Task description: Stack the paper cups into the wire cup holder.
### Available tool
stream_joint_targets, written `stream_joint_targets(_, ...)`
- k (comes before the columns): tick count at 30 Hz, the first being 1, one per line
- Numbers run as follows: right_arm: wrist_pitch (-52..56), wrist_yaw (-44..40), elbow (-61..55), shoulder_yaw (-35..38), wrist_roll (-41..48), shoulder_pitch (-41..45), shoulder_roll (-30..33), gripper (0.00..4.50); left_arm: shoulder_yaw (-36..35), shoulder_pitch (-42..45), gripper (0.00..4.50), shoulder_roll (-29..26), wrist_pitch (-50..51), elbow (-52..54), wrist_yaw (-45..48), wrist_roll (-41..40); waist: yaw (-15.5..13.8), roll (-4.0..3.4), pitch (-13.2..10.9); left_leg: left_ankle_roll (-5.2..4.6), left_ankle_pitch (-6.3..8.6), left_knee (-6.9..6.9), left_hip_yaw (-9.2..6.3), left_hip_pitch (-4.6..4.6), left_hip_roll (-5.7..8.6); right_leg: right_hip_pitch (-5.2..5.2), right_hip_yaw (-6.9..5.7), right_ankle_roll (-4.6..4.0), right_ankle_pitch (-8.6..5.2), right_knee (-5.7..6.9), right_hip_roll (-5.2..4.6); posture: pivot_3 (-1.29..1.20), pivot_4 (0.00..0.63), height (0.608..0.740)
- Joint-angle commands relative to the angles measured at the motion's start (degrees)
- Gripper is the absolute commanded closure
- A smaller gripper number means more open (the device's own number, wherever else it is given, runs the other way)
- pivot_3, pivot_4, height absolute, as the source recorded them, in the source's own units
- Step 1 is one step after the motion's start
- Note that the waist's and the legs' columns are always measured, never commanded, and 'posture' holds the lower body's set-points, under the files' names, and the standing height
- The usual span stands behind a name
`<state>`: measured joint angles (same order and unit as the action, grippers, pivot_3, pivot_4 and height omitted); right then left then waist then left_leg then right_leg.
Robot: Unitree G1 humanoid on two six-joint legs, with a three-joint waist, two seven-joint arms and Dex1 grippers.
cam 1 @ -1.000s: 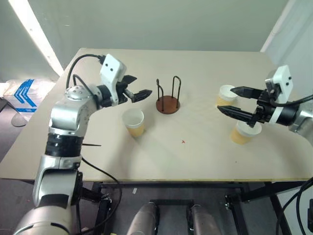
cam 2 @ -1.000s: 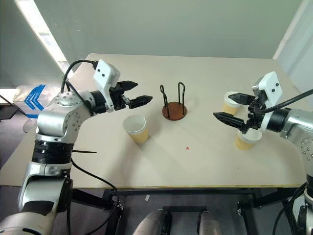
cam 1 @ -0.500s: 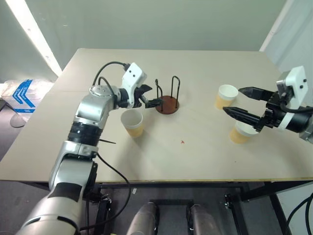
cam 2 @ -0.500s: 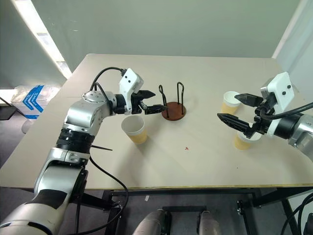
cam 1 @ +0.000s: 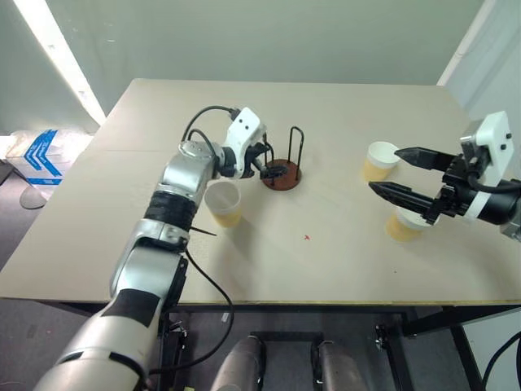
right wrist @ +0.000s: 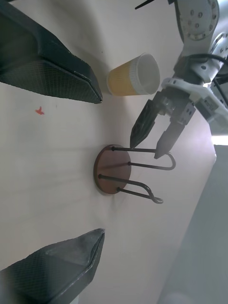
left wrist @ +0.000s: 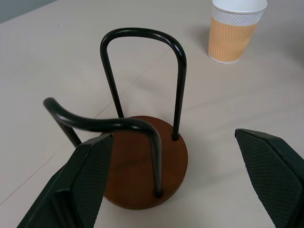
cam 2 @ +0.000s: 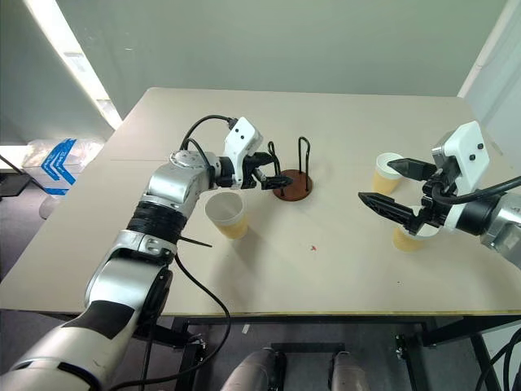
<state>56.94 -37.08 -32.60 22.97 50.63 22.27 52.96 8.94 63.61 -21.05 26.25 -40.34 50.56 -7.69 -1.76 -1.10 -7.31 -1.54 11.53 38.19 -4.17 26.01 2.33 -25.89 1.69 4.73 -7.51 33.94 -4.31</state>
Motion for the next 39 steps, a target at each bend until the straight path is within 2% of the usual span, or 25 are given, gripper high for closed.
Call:
stream_joint_targets(1, -0.6, 0.6, -1.9, 2.4, 1.3, -0.1, 1.3, 0.05, -1.0, 2.8, 0.00, 0.7, -2.7, -2.2, -0.7, 1.0, 0.0, 0.00, 0.0, -0.01, 0.00, 0.00, 0.00, 0.00, 0.01, 0.00, 0.00, 0.01, -0.01, 0.00, 0.00, 0.00, 0.150, 0.740)
stream_joint_targets(16, -1.7, 2.1, -2.5, 2.8, 1.8, -2.1, 0.9, 0.05, -1.9, 6.2, 0.00, 5.2, -8.2, -11.3, -4.2, 3.4, -0.2, 0.00, 0.0, -0.05, 0.03, 0.06, 0.04, 0.01, 0.02, 0.02, 0.01, 0.11, -0.01, 0.01, -0.01, 0.00, 0.150, 0.740)
stream_joint_targets(19, -1.9, 2.5, -2.8, 3.0, 1.8, -2.8, 0.6, 0.00, -2.8, 7.3, 0.59, 5.5, -9.7, -13.8, -6.7, 3.9, -0.3, 0.01, 0.0, -0.05, 0.03, 0.07, 0.04, 0.02, 0.03, 0.03, 0.01, 0.13, 0.00, 0.01, -0.01, 0.00, 0.150, 0.740)
stream_joint_targets(29, -2.4, 3.3, -3.0, 3.2, 2.3, -3.6, 0.7, 0.00, -3.8, 7.7, 4.23, 6.2, -11.4, -15.2, -5.0, 3.9, -0.3, 0.01, 0.0, -0.07, 0.04, 0.08, 0.10, 0.02, 0.04, 0.03, 0.02, 0.17, -0.02, 0.00, 0.00, 0.00, 0.150, 0.740)
stream_joint_targets(30, -2.4, 3.3, -3.0, 3.3, 2.4, -3.6, 0.8, 0.00, -3.8, 7.6, 4.47, 6.2, -11.5, -14.9, -4.3, 3.7, -0.3, 0.01, 0.0, -0.07, 0.04, 0.09, 0.09, 0.02, 0.04, 0.03, 0.02, 0.17, -0.02, 0.00, 0.00, 0.00, 0.150, 0.740)
stream_joint_targets(34, -2.6, 2.6, -3.2, 4.0, 2.9, -3.7, 1.5, 0.00, -3.5, 6.8, 4.47, 6.0, -11.9, -12.4, -0.7, 3.7, -0.3, 0.01, 0.0, -0.08, 0.04, 0.10, 0.12, 0.02, 0.04, 0.03, 0.02, 0.17, -0.01, 0.01, 0.00, 0.00, 0.150, 0.740)
stream_joint_targets(39, -0.4, -3.8, -3.2, 12.6, 7.4, -6.9, 7.3, 0.00, -0.3, 3.0, 4.47, 5.3, -6.9, 1.5, 9.4, 2.1, -0.6, 0.01, 0.0, -0.13, 0.07, 0.12, 0.11, 0.11, 0.10, 0.01, 0.04, 0.25, -0.07, -0.01, -0.01, 0.00, 0.150, 0.740)
